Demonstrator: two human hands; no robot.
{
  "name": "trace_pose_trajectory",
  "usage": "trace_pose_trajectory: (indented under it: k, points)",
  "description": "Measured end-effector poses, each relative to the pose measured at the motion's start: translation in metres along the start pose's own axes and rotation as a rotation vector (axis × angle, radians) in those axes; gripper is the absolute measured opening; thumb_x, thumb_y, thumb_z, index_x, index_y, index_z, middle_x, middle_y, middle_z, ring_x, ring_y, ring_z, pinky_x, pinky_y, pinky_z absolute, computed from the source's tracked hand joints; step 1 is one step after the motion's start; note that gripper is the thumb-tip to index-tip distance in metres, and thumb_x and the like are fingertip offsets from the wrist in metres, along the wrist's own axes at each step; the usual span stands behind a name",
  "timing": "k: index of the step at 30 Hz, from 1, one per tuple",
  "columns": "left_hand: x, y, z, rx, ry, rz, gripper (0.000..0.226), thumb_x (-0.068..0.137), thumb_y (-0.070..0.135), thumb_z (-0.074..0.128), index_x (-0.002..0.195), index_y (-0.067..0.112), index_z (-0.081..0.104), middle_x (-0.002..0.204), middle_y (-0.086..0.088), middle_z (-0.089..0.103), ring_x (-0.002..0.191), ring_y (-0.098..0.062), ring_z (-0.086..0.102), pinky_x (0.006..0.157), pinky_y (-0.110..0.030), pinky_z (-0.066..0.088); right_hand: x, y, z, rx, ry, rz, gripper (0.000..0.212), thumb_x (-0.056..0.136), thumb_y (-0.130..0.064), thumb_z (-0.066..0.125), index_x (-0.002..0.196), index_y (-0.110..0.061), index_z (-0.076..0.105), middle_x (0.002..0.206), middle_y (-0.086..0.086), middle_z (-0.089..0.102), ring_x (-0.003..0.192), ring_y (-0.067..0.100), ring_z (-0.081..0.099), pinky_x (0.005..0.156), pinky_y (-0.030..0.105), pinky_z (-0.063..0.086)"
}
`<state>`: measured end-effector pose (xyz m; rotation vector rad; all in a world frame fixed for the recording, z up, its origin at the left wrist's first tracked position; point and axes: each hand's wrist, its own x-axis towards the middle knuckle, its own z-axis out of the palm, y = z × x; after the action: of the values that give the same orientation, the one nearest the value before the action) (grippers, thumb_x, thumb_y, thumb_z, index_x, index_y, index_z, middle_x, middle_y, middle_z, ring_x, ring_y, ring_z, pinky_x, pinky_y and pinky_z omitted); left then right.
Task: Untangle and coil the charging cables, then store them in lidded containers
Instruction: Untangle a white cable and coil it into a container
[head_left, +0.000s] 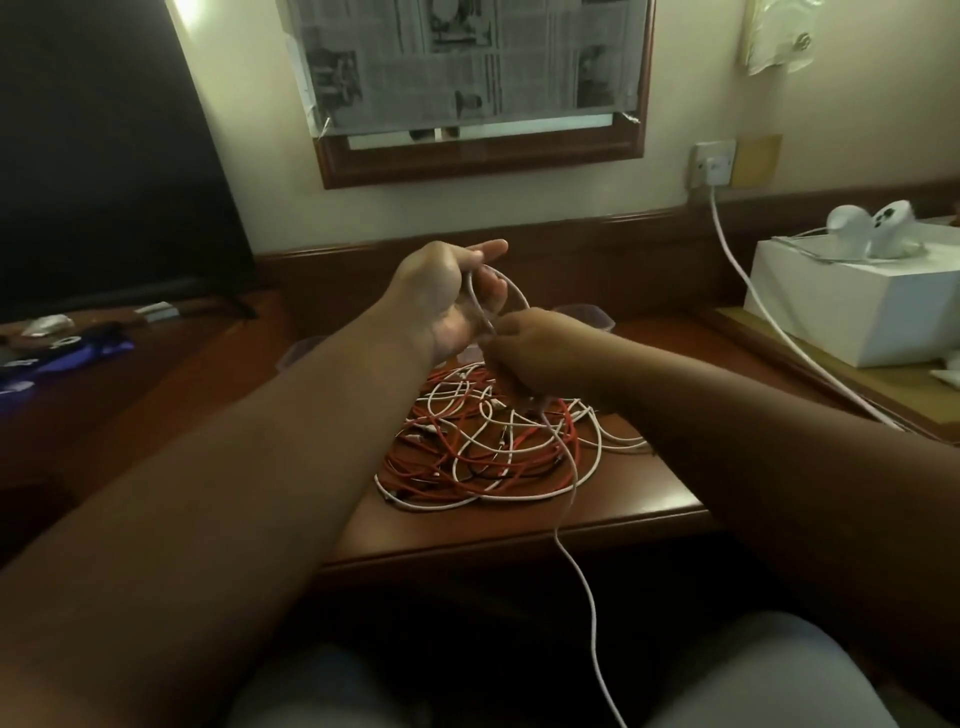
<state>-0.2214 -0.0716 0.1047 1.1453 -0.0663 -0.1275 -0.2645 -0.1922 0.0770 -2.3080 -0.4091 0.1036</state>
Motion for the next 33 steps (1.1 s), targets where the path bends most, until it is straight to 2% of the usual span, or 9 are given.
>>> trace_pose_trajectory:
  k: [6,10,12,16,19,22,25,29,33]
  points:
    - [-0.015,-0.025,0.003,0.343,-0.131,-0.116,0.062,0.103,0.051,0.035,0.058,0.016,0.059,0.052,0.0,0.049,0.047,-0.011,0.048,0.054,-0.022,0.037,0.001,-0.007,-0.016,0.877,-0.128,-0.04,0.047,0.103,-0.036,0.036,0.065,-0.015,0.051,0.056,0.001,0.041,0.051,0.016,0.039,0.057,0.032,0.032]
    - [-0.014,-0.04,-0.01,0.38,-0.158,-0.128,0.043,0.102,0.046,0.035,0.102,0.016,0.066,0.107,-0.011,0.065,0.105,-0.026,0.06,0.093,-0.041,0.045,0.008,-0.007,-0.021,1.031,-0.066,-0.147,0.038,0.107,-0.029,0.037,0.096,-0.006,0.065,0.078,0.008,0.068,0.074,0.019,0.067,0.069,0.031,0.055]
    - [-0.014,-0.045,-0.015,0.335,-0.194,-0.221,0.039,0.101,0.044,0.041,0.11,0.015,0.065,0.109,-0.014,0.063,0.104,-0.028,0.062,0.091,-0.042,0.05,0.016,-0.007,-0.024,1.084,0.006,-0.212,0.035,0.107,-0.023,0.038,0.109,0.0,0.064,0.093,0.012,0.073,0.092,0.024,0.072,0.08,0.031,0.06]
    - [-0.013,-0.055,-0.03,0.335,-0.306,-0.305,0.03,0.102,0.029,0.043,0.103,0.01,0.066,0.068,-0.002,0.049,0.06,-0.013,0.048,0.056,-0.027,0.044,0.04,0.006,-0.027,0.473,0.282,-0.307,0.022,0.104,-0.016,0.047,0.111,-0.007,0.066,0.102,0.004,0.072,0.096,0.011,0.07,0.084,0.02,0.057]
    - [-0.006,-0.047,-0.044,0.843,-0.274,-0.136,0.022,0.103,0.024,0.048,0.105,0.014,0.068,0.063,0.002,0.052,0.053,-0.009,0.049,0.049,-0.023,0.042,0.051,0.027,-0.027,-0.345,0.2,-0.3,0.019,0.102,-0.022,0.05,0.112,-0.017,0.065,0.1,-0.009,0.063,0.084,0.001,0.06,0.065,0.01,0.045]
    - [0.008,-0.031,-0.053,1.341,-0.247,0.213,0.011,0.099,0.027,0.057,0.099,0.024,0.068,0.076,0.006,0.066,0.062,-0.005,0.06,0.059,-0.022,0.046,0.057,0.044,-0.022,-0.535,0.045,-0.18,0.023,0.106,-0.027,0.04,0.096,-0.015,0.057,0.085,-0.005,0.054,0.069,0.003,0.046,0.058,0.013,0.034]
    - [0.027,-0.023,-0.054,1.221,-0.185,0.439,0.008,0.093,0.028,0.067,0.091,0.023,0.073,0.077,0.006,0.071,0.068,-0.004,0.065,0.062,-0.02,0.053,0.061,0.056,-0.018,0.132,-0.114,0.002,0.052,0.106,-0.04,0.03,0.066,-0.021,0.056,0.058,-0.005,0.045,0.048,0.01,0.037,0.048,0.025,0.029]
    - [0.044,-0.043,-0.046,0.478,-0.146,0.133,0.011,0.087,0.03,0.068,0.086,0.021,0.075,0.076,0.0,0.062,0.059,-0.01,0.048,0.051,-0.023,0.035,0.063,0.06,-0.02,1.047,-0.444,-0.058,0.058,0.1,-0.045,0.023,0.055,-0.015,0.046,0.05,-0.002,0.026,0.043,0.015,0.016,0.044,0.027,0.011]
    - [0.038,-0.086,-0.033,0.196,-0.057,-0.092,0.018,0.096,0.03,0.059,0.091,0.016,0.069,0.07,0.001,0.061,0.052,-0.007,0.049,0.045,-0.019,0.039,0.067,0.042,-0.027,1.605,-0.128,-0.267,0.044,0.094,-0.035,0.026,0.061,-0.012,0.044,0.051,-0.001,0.029,0.044,0.013,0.024,0.046,0.025,0.02]
